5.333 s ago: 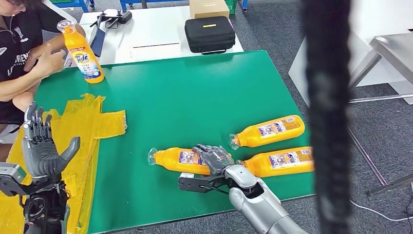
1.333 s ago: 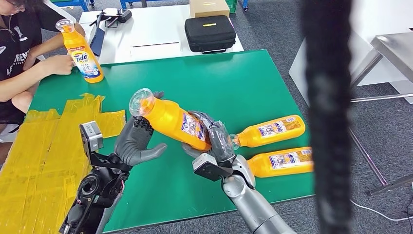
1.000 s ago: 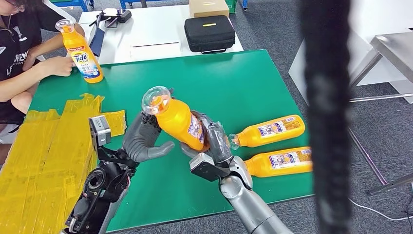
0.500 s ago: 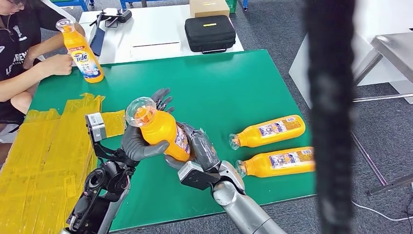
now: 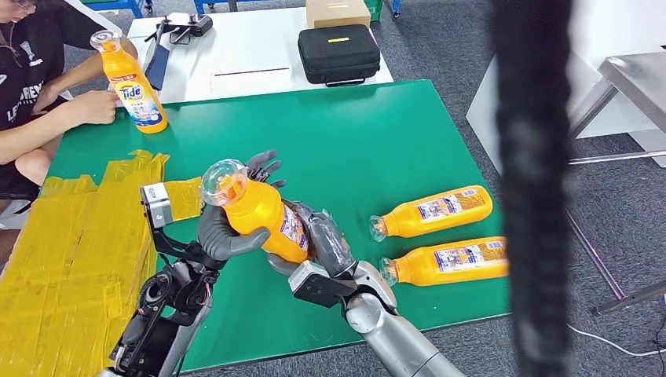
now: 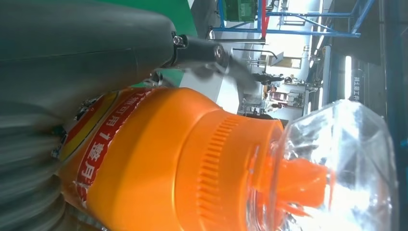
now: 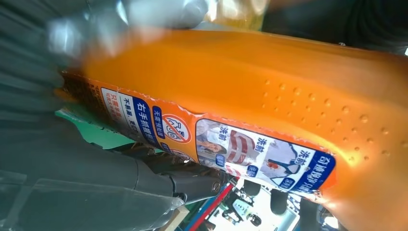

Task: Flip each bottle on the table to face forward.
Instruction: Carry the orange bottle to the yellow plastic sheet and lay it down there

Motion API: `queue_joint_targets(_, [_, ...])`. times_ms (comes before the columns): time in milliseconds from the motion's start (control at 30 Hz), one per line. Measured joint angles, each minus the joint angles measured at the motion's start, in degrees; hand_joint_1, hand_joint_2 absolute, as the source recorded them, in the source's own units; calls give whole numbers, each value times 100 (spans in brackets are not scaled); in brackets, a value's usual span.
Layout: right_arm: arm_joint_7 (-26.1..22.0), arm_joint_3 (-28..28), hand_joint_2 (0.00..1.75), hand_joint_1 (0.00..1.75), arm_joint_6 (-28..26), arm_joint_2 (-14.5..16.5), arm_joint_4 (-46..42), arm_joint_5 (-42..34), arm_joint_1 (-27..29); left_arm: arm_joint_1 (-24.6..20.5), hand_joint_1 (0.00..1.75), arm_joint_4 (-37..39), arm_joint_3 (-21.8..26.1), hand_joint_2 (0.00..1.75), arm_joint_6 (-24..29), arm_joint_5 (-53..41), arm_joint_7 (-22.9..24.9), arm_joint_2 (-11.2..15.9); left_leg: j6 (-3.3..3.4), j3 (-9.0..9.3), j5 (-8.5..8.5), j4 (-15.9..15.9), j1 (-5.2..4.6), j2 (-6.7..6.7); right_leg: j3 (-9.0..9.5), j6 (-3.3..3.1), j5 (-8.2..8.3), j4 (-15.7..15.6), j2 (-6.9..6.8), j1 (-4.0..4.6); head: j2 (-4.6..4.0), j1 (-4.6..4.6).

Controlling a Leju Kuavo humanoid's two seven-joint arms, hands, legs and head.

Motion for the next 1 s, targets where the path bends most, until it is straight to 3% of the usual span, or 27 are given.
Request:
queue_joint_targets(500, [77, 35, 175, 175, 173, -3, 0, -223, 3, 9, 175, 1, 56, 175, 78, -61, -30, 0, 0, -1, 0, 0, 0, 0, 0, 0, 0, 0, 0, 0, 0, 0])
queue_joint_targets(567, [89, 37, 175, 110, 180, -3, 0, -244, 2, 14, 175, 1, 76, 175, 78, -69, -31, -1, 0, -1, 0, 0, 0, 0, 0, 0, 0, 0, 0, 0, 0, 0])
queue_joint_targets(633, [96, 37, 175, 23, 167, -3, -1, -268, 1, 18, 175, 1, 90, 175, 83, -74, -36, -1, 0, -1, 0, 0, 0, 0, 0, 0, 0, 0, 0, 0, 0, 0])
queue_joint_targets(700, [102, 33, 175, 0, 115, -3, -25, -292, 8, 19, 175, -1, 108, 175, 122, -97, -59, -2, 0, -1, 0, 0, 0, 0, 0, 0, 0, 0, 0, 0, 0, -1])
queue_joint_targets(867, [208, -3, 175, 0, -31, -45, -333, -285, 72, 33, 175, -59, 249, 175, 411, -293, -153, -11, 0, -1, 0, 0, 0, 0, 0, 0, 0, 0, 0, 0, 0, 1])
queue_joint_targets(1000, [341, -39, 175, 0, -119, -114, -821, -71, 154, 81, 175, -99, 555, 175, 1032, -815, -223, 6, -1, 0, -1, 0, 0, 9, -6, 0, 1, 0, 3, 0, 0, -2])
